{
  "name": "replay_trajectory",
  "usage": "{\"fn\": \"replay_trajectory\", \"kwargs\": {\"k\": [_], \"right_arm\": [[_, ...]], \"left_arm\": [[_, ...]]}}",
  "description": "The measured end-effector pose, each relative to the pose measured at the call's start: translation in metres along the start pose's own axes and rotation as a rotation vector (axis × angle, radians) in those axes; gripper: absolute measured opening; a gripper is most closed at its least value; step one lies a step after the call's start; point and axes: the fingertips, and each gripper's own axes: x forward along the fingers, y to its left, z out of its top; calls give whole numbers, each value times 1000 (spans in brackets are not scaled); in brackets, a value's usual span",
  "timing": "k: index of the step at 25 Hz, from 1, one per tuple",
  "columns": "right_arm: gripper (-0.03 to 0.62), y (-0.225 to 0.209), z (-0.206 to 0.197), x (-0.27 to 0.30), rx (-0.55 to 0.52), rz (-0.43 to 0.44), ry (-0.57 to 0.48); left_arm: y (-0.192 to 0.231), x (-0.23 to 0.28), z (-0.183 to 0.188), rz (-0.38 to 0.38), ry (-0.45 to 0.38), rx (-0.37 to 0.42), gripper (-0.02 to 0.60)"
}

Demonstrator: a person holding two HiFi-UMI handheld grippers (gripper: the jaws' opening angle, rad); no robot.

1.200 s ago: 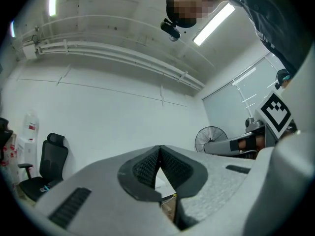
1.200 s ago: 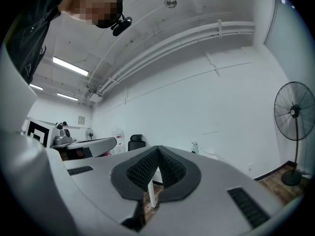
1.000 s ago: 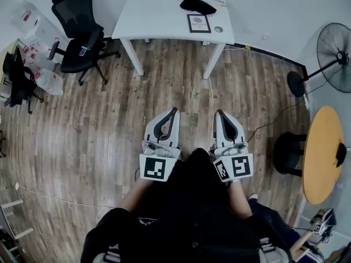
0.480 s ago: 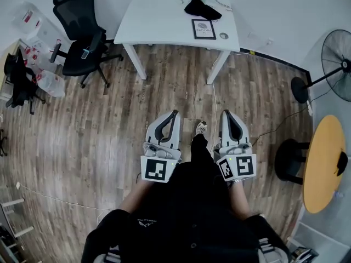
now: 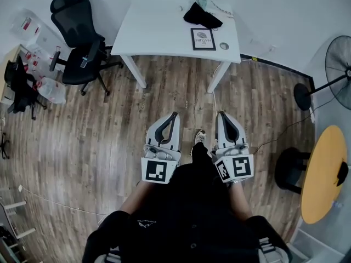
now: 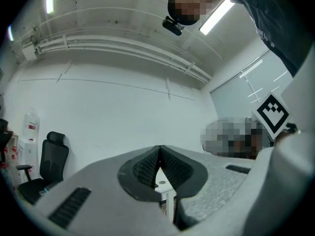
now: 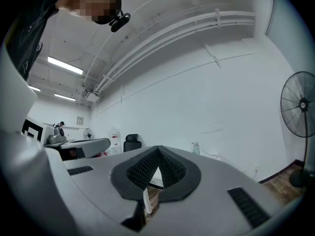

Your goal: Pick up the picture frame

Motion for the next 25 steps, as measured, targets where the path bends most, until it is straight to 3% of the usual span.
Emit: {"fn": "replay_trajectory", "kwargs": {"k": [8,25], "right_arm": [[-2,-56,11,44,15,33,7],[-2,-171,24,143,24,143,-5]], "left_arm": [[-3,75,-1,12,8,2,6],[-8,211,-11,116,-3,37,6]]}}
